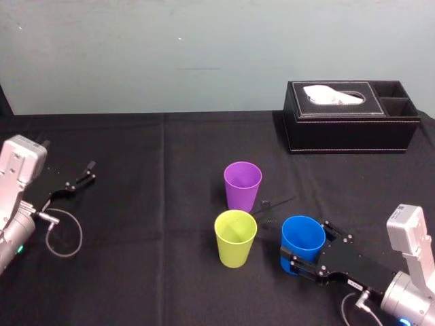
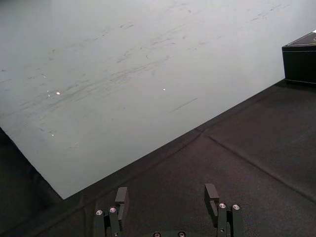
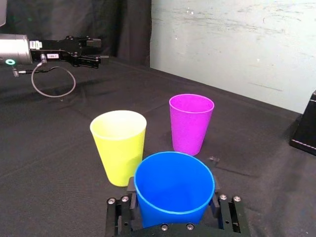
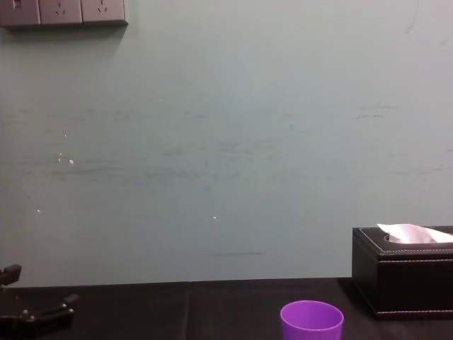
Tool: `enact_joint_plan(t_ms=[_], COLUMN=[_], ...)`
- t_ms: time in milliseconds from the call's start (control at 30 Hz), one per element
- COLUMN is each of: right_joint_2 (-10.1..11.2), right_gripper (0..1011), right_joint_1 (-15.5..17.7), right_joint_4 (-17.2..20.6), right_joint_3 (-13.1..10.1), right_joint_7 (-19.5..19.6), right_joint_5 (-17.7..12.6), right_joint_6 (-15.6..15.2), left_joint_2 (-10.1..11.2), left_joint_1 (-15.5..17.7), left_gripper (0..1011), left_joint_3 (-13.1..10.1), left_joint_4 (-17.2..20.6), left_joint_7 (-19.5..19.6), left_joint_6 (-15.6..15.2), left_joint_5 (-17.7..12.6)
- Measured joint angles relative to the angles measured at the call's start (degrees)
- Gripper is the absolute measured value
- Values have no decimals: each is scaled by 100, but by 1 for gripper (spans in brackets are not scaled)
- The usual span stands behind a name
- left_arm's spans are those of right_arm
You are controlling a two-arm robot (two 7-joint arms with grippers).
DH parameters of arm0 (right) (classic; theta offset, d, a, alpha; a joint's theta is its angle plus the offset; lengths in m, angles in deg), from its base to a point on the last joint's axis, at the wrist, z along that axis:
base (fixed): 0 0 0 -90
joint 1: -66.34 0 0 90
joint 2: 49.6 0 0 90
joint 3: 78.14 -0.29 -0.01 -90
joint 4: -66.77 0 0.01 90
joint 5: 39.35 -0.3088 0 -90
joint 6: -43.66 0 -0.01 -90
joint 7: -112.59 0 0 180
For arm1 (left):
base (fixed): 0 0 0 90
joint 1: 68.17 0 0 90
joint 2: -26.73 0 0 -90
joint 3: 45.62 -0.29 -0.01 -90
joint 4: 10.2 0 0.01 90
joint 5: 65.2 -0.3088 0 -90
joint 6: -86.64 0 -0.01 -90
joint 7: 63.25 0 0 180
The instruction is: Stack the three plastic cups sequentially using one hand.
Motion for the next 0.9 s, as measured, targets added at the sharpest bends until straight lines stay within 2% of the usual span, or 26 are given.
enact_joint_plan(t_ms=[67,300,900], right_joint_2=[1,3,14], right_gripper=[794,743,733], right_joint_1=[2,5,41], right_joint_4=[0,0,42], right_joint_3=[-1,-5,-23], right_joint_7=[-1,-3,5], right_joint_5=[0,-3,-3], right_joint_6=[6,16,57], left_joint_2=[0,0,0], left_joint_1=[0,0,0], left_gripper=[1010,1010,1010], left_joint_3=[0,0,0], left_joint_4=[0,0,0], left_joint_7=[0,0,0], left_joint_6=[0,0,0], left_joint_5=[0,0,0])
